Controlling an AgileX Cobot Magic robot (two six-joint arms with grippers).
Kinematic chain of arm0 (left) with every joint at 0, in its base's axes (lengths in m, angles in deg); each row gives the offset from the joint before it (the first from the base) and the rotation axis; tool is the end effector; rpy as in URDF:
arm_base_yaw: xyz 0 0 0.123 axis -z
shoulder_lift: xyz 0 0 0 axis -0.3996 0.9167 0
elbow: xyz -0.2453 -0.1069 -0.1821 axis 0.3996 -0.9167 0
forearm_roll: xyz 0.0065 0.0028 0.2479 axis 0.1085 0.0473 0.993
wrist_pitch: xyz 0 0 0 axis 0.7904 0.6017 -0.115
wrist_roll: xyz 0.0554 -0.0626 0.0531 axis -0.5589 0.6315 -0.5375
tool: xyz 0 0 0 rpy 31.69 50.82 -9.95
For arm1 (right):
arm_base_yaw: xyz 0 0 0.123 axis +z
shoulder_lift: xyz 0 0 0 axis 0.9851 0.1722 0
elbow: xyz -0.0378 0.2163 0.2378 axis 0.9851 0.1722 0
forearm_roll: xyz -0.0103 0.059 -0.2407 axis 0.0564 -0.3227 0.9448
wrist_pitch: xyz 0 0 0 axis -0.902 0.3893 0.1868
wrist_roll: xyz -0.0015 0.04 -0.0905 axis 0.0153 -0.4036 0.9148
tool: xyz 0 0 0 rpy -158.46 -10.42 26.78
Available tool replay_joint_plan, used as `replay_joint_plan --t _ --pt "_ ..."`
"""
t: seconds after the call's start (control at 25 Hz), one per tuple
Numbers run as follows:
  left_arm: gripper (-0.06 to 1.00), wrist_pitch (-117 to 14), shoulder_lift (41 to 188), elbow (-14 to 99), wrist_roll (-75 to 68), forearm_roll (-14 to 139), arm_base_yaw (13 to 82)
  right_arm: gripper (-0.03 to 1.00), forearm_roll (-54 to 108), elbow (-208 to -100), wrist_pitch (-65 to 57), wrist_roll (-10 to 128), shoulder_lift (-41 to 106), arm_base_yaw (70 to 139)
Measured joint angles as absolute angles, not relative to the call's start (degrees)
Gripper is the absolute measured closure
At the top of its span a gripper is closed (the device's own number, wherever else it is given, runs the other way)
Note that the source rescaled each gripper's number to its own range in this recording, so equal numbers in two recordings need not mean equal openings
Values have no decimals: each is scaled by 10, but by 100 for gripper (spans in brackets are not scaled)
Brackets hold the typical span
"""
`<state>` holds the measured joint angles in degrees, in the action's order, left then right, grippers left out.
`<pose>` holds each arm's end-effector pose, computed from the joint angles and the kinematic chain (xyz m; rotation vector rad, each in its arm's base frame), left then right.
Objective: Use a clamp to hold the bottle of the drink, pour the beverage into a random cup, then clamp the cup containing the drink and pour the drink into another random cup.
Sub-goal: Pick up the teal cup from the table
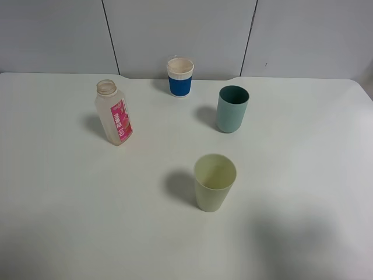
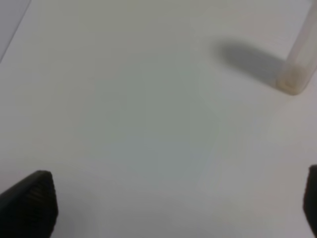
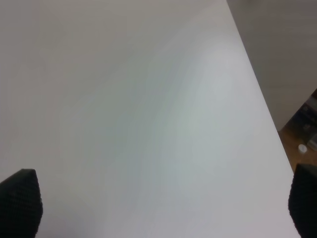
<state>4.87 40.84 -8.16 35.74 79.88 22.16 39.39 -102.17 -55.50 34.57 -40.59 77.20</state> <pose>-0.0413 0.0043 0.2736 -0.1112 2.0254 0.0366 -0.0407 -0.0049 0.2708 0.0782 2.0458 -0.1141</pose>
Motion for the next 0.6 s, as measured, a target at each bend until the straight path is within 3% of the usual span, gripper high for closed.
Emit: replay_joint_plan --t 0.6 --pt "-6 49 408 -82 357 799 222 -3 394 -1022 -555 346 -406 772"
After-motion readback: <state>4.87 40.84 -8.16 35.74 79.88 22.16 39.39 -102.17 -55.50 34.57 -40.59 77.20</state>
